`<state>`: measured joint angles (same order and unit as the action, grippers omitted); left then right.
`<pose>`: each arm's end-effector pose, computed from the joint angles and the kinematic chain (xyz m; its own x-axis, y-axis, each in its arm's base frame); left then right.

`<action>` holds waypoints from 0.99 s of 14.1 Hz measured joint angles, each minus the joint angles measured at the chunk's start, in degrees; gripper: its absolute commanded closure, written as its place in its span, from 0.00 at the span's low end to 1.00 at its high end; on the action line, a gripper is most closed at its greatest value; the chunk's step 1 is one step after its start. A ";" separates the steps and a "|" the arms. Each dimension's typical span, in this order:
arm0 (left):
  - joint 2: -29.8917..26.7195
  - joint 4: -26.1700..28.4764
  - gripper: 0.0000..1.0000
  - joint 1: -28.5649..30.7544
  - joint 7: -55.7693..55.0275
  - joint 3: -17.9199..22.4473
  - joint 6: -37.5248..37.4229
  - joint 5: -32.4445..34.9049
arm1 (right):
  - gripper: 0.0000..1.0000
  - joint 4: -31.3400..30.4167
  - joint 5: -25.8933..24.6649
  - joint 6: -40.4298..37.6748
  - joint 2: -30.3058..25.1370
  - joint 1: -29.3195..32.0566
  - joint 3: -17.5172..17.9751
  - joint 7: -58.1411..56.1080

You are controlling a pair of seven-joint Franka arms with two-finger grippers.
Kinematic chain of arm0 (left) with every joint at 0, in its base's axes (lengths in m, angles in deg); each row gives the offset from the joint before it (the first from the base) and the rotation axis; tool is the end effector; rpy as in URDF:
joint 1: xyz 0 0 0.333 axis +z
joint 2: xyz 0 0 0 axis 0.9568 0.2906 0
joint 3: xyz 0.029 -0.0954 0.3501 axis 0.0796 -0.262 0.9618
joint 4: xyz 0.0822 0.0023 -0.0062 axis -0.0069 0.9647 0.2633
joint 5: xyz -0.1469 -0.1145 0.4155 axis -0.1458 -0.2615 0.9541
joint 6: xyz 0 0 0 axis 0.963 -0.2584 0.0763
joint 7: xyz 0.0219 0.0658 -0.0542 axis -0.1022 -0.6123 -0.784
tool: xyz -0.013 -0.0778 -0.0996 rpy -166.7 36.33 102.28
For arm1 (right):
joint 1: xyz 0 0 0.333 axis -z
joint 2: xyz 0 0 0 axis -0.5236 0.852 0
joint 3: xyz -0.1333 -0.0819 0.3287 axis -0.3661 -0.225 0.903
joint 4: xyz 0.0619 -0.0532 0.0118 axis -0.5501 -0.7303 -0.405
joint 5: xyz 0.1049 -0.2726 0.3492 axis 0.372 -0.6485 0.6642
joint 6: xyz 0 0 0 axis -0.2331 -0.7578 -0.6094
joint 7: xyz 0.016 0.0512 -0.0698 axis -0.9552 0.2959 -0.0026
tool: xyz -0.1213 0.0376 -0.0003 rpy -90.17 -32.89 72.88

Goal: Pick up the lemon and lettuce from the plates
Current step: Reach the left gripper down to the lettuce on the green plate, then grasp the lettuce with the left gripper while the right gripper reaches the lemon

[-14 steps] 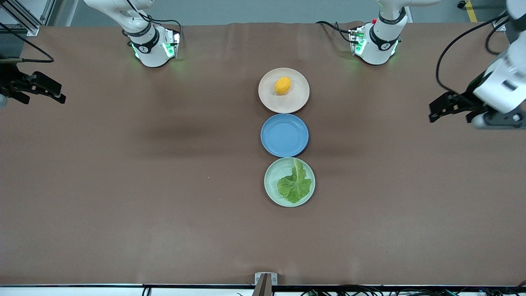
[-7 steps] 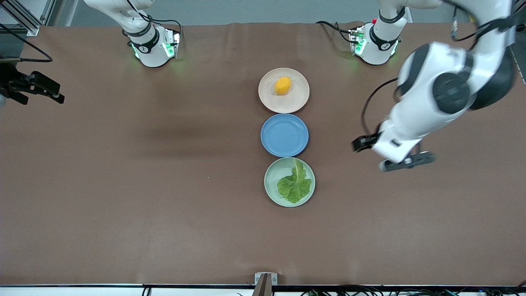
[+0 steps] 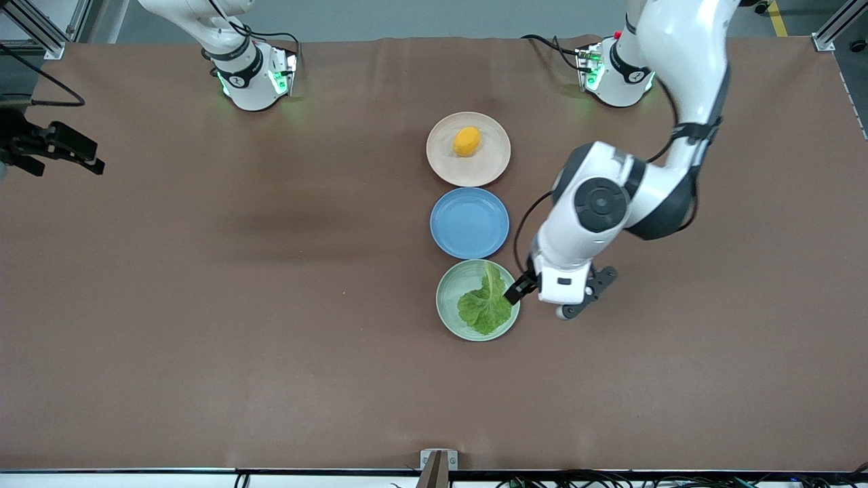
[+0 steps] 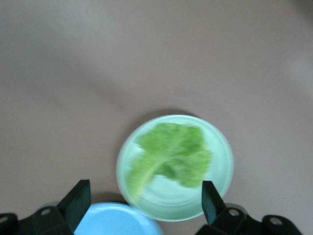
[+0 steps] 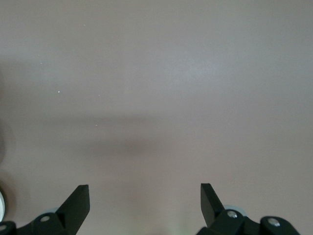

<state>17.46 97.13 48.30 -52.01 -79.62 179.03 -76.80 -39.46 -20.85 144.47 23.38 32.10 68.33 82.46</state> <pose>0.7022 -0.3956 0.3433 0.6776 0.7348 -0.0312 0.7320 -0.6697 0.1250 0.5996 -0.0262 0.6533 0.9994 0.0044 -0.0353 0.0037 -0.9998 -0.0198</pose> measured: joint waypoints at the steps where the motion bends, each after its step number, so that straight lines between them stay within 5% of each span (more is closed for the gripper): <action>1: 1.39 -0.21 0.00 -0.99 -5.78 0.01 2.74 0.00 | 0.00 0.00 0.00 0.50 1.22 0.00 0.00 -0.04; 7: 8.08 -0.55 0.00 -4.07 -20.99 0.05 11.99 0.00 | 0.00 -0.24 0.27 2.10 7.01 -2.02 0.70 4.08; 14: 14.00 -0.86 0.00 -5.22 -27.19 0.07 18.42 0.00 | 0.00 -2.30 6.87 2.72 5.94 -21.70 2.07 42.07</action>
<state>31.46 96.27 43.08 -79.20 -79.55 197.46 -76.80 -41.76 -13.98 147.19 29.32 10.40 70.40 124.52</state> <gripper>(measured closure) 0.000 0.000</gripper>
